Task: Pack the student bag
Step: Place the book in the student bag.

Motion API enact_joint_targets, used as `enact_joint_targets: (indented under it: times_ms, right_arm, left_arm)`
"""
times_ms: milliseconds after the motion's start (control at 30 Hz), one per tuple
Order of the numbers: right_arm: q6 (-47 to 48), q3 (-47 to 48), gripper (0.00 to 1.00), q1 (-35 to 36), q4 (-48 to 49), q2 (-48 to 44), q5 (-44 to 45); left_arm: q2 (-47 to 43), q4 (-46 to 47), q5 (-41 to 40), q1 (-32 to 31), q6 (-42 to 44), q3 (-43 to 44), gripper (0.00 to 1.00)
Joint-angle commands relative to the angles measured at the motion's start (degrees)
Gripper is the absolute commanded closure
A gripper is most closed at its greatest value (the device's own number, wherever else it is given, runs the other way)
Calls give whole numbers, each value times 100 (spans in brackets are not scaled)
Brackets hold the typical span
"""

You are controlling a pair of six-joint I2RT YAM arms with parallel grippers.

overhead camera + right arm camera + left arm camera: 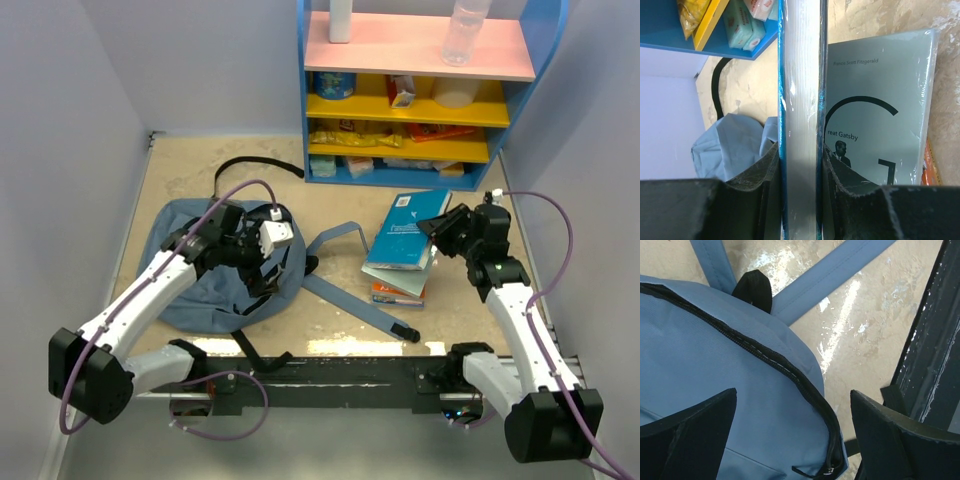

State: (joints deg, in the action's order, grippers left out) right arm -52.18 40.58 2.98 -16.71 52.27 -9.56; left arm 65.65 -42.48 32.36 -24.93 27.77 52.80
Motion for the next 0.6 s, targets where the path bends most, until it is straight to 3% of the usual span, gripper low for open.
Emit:
enact_joint_targets:
  times_ms: [0, 133, 233, 267, 333, 367, 467, 567]
  right_arm:
    - [15, 170, 100, 18, 898, -77, -239]
    - [-11, 205, 100, 9, 968, -42, -248]
    - [6, 275, 100, 18, 994, 2, -283]
    - [6, 301, 100, 18, 1003, 11, -283]
    - [50, 328, 100, 9, 1020, 20, -318]
    - [50, 345, 100, 9, 1047, 29, -344]
    - [68, 363, 100, 18, 1169, 64, -502]
    - [42, 442, 100, 18, 1441, 178, -792]
  left_arm:
    - [-8, 222, 69, -144, -87, -120, 5]
    - [255, 398, -72, -337, -149, -147, 20]
    - [474, 486, -212, -381, -132, -33, 44]
    - [519, 512, -395, -381, -105, 20, 60]
    - [563, 451, -520, -381, -79, 204, 75]
    - [554, 381, -659, -381, -79, 248, 88]
    - [414, 170, -897, -381, -17, 477, 100]
    - [352, -189, -1003, -381, 71, 863, 100]
